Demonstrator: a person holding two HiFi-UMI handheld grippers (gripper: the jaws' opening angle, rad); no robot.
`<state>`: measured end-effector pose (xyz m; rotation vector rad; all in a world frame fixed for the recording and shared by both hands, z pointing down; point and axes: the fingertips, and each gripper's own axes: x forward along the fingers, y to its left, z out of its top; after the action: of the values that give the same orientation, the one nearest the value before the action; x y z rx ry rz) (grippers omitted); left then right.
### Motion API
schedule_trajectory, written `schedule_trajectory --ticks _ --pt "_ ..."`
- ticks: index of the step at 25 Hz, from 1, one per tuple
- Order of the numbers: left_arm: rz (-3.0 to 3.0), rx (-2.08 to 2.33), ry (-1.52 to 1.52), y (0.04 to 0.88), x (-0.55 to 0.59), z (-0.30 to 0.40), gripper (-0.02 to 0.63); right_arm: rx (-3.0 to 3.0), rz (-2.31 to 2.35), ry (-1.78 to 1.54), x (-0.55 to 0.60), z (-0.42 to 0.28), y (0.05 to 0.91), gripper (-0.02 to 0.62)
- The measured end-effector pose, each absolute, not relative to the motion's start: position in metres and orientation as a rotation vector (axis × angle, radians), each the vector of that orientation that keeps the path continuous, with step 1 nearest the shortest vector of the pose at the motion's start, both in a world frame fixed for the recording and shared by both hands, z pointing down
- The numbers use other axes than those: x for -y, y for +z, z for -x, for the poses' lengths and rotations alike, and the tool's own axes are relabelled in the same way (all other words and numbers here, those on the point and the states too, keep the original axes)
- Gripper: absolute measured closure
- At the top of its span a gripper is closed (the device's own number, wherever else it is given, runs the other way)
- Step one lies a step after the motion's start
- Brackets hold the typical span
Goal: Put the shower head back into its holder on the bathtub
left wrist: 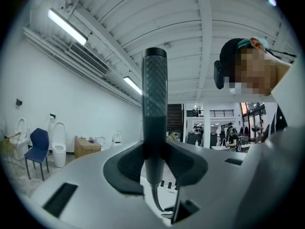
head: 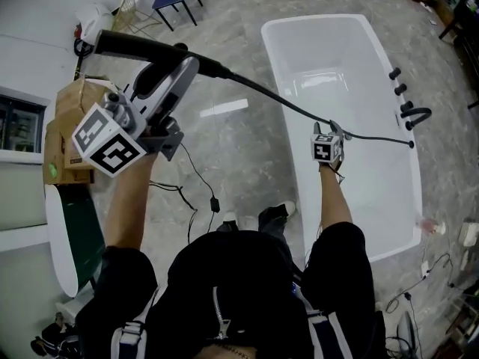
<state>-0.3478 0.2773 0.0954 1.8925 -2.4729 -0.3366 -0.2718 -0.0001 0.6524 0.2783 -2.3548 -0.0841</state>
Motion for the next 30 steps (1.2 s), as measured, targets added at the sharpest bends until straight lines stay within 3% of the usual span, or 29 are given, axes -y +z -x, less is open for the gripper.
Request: schedule_trajectory --ticks 10,21,30 --pt "-1.785 2.534 -0.356 0.103 -0.304 0.359 0.454 2.372 -0.394 -0.078 0.045 0.283 0.630 0.520" --pt "-1.857 2.440 -0.278 0.130 -0.269 0.350 0.454 2.394 -0.552 -0.016 0.075 0.218 0.589 0.525" --pt "-2.007 2.265 -0.226 0.161 -0.173 0.318 0.454 2.474 -0.682 -0.044 0.143 0.155 0.524 0.525"
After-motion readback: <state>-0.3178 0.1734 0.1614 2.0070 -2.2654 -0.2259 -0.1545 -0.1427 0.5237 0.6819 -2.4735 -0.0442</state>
